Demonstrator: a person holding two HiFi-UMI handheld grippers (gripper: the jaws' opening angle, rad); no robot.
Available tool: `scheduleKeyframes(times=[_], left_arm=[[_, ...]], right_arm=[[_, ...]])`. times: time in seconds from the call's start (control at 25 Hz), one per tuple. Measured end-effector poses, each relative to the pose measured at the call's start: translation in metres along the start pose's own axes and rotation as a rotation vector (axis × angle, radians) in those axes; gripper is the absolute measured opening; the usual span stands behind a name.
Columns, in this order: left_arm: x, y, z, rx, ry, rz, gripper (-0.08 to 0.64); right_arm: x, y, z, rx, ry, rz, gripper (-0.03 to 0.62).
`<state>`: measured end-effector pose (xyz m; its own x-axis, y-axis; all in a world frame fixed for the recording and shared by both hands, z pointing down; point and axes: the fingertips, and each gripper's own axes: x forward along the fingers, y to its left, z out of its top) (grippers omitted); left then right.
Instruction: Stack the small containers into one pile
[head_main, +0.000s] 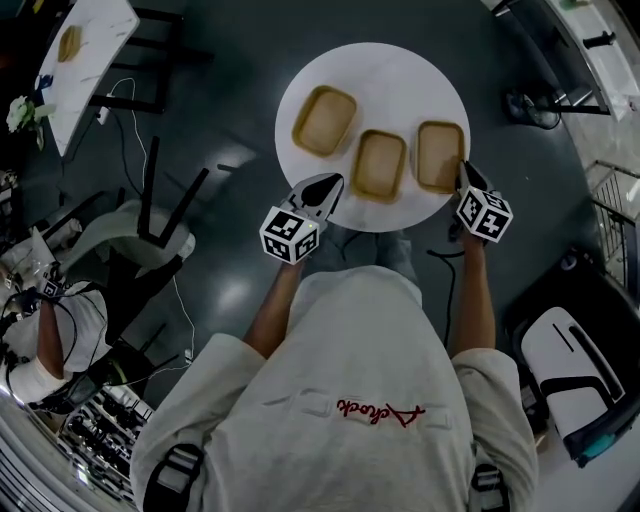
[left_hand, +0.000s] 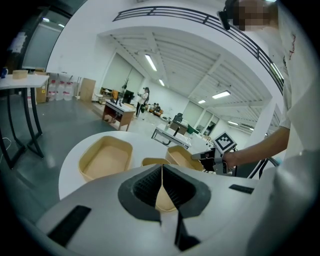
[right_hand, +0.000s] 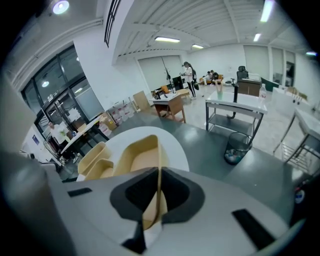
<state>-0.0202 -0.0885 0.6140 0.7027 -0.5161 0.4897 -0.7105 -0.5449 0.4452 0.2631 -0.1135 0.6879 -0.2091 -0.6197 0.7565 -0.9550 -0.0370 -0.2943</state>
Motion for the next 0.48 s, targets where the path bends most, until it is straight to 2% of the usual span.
scheduleKeyframes(times=[0.28, 0.48], left_arm=[[-0.001, -0.004, 0.011, 0.016, -0.024, -0.007, 0.015], [-0.007, -0.008, 0.018, 0.03, -0.04, -0.002, 0.015]], right_arm=[[-0.04, 0.02, 0.026, 0.059, -0.13, 0.032, 0.035], [-0.051, 0.05, 0.024, 0.103, -0.169, 0.091, 0.035]])
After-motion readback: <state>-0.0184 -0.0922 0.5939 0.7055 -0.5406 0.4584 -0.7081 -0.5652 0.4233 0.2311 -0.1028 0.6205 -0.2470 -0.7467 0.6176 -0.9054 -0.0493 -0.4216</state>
